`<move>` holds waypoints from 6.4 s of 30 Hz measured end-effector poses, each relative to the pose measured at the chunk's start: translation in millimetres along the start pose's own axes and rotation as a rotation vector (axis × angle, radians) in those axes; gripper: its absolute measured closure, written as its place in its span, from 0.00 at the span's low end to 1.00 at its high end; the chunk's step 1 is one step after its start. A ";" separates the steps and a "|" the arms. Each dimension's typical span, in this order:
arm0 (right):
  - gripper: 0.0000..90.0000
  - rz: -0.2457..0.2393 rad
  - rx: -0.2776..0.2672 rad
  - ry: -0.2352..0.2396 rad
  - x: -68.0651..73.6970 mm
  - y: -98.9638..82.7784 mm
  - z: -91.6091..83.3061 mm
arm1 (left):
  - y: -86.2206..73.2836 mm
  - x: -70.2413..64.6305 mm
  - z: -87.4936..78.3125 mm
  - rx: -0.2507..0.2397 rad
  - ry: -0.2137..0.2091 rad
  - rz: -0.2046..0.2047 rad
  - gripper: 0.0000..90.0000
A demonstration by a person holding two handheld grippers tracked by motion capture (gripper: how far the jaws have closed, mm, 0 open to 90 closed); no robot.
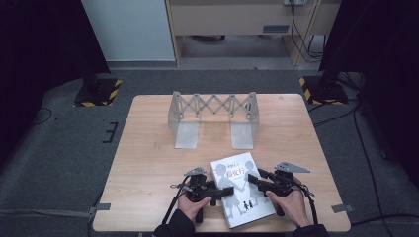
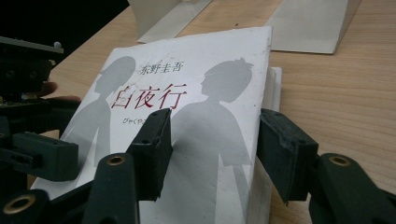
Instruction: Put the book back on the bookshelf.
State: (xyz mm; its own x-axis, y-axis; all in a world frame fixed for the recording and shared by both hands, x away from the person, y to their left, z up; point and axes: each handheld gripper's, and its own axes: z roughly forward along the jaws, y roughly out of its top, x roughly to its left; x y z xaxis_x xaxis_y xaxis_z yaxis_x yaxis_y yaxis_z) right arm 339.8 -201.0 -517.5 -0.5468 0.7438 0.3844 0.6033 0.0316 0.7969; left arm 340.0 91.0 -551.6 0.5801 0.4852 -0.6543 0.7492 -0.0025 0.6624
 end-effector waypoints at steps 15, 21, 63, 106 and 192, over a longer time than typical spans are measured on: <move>0.53 -0.003 -0.001 0.017 1.7 -1.8 -0.3 | -3.4 -5.0 2.0 -0.029 0.018 -0.012 0.10; 0.53 0.001 0.001 0.019 1.2 -1.9 -0.1 | -2.3 -6.6 5.3 -0.019 -0.007 -0.001 0.01; 0.58 0.016 -0.080 0.096 0.8 3.3 -5.5 | 18.3 -11.5 -16.7 -0.052 -0.028 0.024 0.34; 0.38 -0.062 -0.072 -0.199 -34.2 1.6 -20.9 | 51.0 -30.7 -58.8 -0.147 -0.040 0.077 0.58; 0.04 -0.156 0.199 -0.429 -58.4 -6.8 -13.8 | 190.9 31.0 -106.5 -0.424 0.641 0.229 0.59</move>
State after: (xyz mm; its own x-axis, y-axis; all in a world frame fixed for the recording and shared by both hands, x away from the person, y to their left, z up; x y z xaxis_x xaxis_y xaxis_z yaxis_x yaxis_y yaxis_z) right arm 359.6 -253.9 -538.9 -0.3766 0.9263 0.0079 0.6554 0.2604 0.7089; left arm 467.0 198.8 -406.5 0.3114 0.9210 -0.2339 0.3735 0.1076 0.9214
